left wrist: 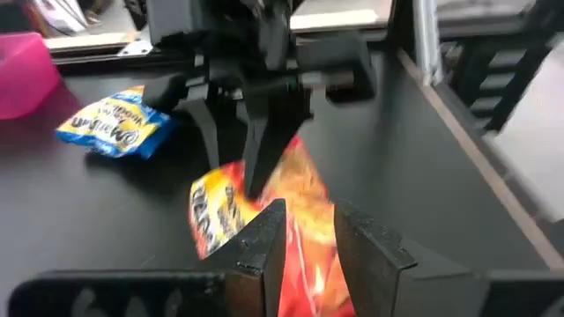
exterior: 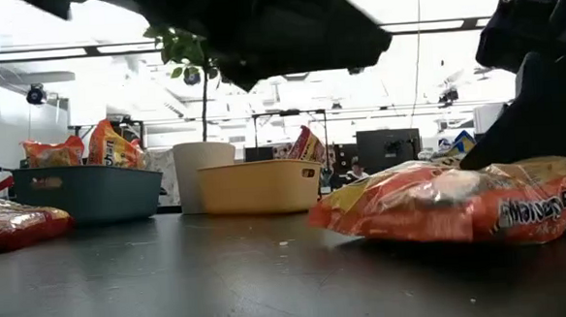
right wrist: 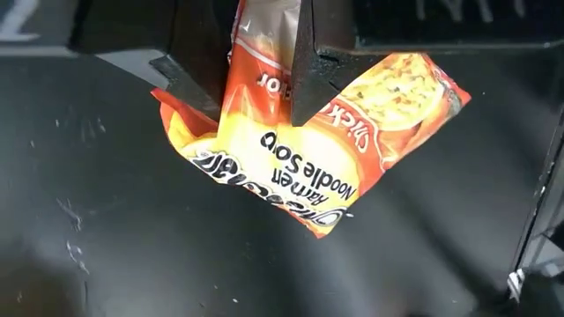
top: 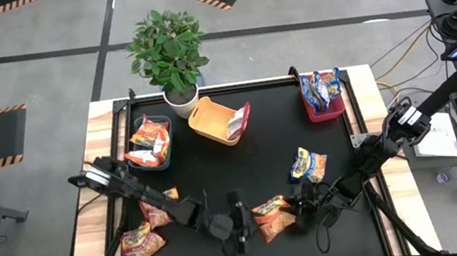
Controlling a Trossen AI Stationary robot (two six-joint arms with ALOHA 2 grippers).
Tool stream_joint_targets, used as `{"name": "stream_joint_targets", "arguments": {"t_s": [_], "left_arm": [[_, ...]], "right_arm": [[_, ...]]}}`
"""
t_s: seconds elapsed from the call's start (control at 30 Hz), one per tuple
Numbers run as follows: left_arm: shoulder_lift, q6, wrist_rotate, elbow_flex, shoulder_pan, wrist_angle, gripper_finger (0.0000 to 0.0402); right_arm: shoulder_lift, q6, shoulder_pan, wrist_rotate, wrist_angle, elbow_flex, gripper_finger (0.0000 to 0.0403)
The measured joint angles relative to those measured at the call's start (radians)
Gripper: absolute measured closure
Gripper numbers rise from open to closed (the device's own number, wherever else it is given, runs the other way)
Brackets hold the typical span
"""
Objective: Sort Maruchan noodles
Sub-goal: Put the orange noodle pack into the blue bin
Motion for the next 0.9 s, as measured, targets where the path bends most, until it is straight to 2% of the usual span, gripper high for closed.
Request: {"name": "stream_joint_targets", "arguments": {"t_s": [0.1, 0.2, 0.43, 0.57, 0.77, 0.9], "left_arm": [[-0.019, -0.072, 0.129, 0.0, 0.052, 0.001, 0.0298], [-0.005, -0.163, 0.212, 0.0, 0.104, 0.01, 0.0263], [0.042, -0.273, 0.249, 0.0, 0.178, 0.004, 0.0164], [0.051, -0.295, 0.369, 0.0, 0.185, 0.002, 0.0124], [0.052, -0.362, 0.378, -0.032, 0.185, -0.028, 0.0093], [0.052, -0.375, 0.401, -0.055, 0.176, -0.027, 0.0091]], "right_arm": [[0.0, -0.076, 0.0, 0.011, 0.003, 0.013, 0.0302], [0.0, -0.164, 0.005, 0.035, 0.001, 0.028, 0.0302], [0.0, -0.331, 0.009, 0.041, 0.002, 0.058, 0.0302], [0.0, -0.361, 0.009, 0.041, 0.001, 0.06, 0.0302], [0.0, -0.377, 0.009, 0.044, -0.002, 0.061, 0.0301], [-0.04, -0.294, 0.009, 0.007, -0.063, 0.065, 0.0301]]}}
